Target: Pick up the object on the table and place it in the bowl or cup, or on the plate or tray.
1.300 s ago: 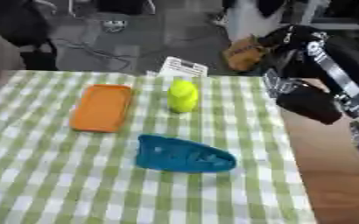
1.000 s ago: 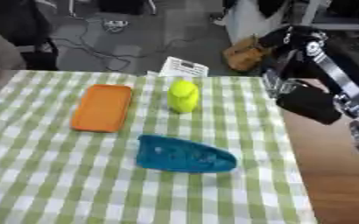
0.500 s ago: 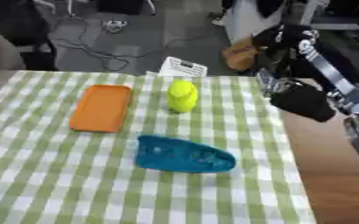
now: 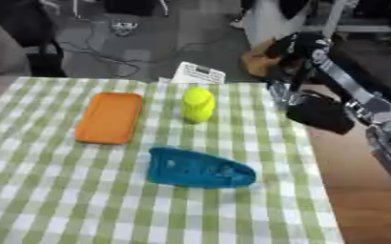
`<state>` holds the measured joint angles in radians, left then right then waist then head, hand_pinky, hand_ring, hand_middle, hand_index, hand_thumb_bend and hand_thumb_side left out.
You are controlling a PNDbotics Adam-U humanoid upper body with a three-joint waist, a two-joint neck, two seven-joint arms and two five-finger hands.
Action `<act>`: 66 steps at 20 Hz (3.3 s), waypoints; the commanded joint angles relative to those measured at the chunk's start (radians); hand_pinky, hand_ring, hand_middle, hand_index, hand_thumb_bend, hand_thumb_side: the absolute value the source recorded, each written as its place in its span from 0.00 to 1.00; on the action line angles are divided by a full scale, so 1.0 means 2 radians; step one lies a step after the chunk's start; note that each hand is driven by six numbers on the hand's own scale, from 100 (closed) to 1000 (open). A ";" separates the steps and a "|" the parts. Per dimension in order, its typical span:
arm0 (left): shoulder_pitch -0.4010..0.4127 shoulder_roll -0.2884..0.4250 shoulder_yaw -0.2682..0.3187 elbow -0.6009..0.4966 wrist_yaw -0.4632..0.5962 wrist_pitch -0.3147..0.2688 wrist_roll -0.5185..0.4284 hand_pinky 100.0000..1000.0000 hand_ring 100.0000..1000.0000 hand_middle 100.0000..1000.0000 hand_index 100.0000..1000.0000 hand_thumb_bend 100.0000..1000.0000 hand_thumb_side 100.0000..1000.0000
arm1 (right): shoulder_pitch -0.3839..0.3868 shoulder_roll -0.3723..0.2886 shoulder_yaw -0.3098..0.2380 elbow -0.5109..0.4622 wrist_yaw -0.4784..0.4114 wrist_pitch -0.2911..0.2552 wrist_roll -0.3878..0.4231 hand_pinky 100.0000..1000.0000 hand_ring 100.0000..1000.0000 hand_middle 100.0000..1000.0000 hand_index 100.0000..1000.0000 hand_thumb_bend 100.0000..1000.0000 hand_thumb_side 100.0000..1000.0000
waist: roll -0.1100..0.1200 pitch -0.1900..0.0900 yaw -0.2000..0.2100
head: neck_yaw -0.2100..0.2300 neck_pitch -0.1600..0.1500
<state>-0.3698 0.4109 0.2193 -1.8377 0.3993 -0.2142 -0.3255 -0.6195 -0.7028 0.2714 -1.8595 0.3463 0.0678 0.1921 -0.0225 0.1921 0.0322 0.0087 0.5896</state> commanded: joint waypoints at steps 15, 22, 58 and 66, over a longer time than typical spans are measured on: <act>-0.009 -0.001 -0.005 -0.005 0.004 0.000 -0.012 0.66 0.66 0.71 0.79 0.11 0.84 | -0.072 0.056 0.030 0.165 0.077 -0.074 0.109 0.60 0.80 0.85 0.89 0.17 0.58 | 0.006 -0.006 0.017 | -0.028 0.004; -0.010 -0.002 -0.006 -0.004 0.005 -0.001 -0.013 0.66 0.66 0.71 0.79 0.11 0.84 | -0.079 0.073 0.032 0.203 0.090 -0.098 0.163 0.63 0.82 0.87 0.90 0.31 0.56 | 0.008 -0.007 0.020 | -0.038 0.001; -0.021 -0.009 -0.014 -0.003 0.012 0.003 -0.024 0.66 0.66 0.71 0.79 0.11 0.84 | -0.099 0.154 0.032 0.329 0.258 -0.155 0.162 0.70 0.81 0.84 0.89 0.35 0.58 | 0.007 -0.004 0.040 | -0.060 -0.004; -0.021 -0.010 -0.014 -0.003 0.012 0.004 -0.024 0.65 0.66 0.71 0.79 0.11 0.84 | -0.095 0.161 0.036 0.331 0.257 -0.162 0.190 0.69 0.81 0.83 0.89 0.35 0.59 | 0.006 -0.004 0.040 | -0.056 -0.005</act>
<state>-0.3931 0.3770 0.1880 -1.8317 0.4217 -0.2065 -0.3730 -0.7942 -0.3733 0.3464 -1.1891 0.8668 -0.2546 0.5654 -0.0222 0.1921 0.1117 -0.1059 0.5878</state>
